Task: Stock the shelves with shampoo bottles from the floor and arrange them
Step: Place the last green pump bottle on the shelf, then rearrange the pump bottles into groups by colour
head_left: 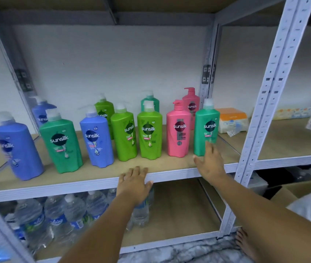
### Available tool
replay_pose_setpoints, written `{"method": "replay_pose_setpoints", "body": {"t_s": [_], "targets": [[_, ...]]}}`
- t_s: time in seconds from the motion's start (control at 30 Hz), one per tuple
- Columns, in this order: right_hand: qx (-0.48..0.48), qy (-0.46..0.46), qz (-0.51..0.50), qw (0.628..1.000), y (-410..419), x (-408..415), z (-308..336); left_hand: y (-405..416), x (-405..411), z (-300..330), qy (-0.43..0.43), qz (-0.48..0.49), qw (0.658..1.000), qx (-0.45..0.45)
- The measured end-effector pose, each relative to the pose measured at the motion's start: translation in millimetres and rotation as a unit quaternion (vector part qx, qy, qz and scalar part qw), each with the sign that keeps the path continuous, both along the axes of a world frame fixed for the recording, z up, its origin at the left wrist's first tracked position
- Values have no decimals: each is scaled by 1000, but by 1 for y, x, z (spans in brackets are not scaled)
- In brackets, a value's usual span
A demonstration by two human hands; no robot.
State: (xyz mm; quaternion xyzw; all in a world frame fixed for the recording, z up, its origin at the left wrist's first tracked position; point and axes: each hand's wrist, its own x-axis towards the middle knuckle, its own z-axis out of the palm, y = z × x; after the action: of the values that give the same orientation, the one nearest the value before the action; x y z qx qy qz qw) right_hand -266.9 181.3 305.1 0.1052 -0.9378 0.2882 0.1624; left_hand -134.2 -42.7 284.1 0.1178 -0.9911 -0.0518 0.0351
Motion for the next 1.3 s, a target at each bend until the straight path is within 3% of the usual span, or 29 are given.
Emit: {"method": "replay_pose_setpoints", "body": {"t_s": [0.17,0.37,0.9,1.1,1.3], "targets": [[136,-20,70,988,-8,68,19,-8,52,29,-64,45,997,20],[196,-18,119,973,-28,160,51,-19,126,73,-58,36,998,-18],[196,-57,236,950,-107,346,119,-57,325,150,8,84,996,-3],[172,-48,280,943,-152,355,125,-86,331,157,58,109,991,45],[133,-44,301,943,-215,309,128,-150,289,147,121,133,978,102]]}}
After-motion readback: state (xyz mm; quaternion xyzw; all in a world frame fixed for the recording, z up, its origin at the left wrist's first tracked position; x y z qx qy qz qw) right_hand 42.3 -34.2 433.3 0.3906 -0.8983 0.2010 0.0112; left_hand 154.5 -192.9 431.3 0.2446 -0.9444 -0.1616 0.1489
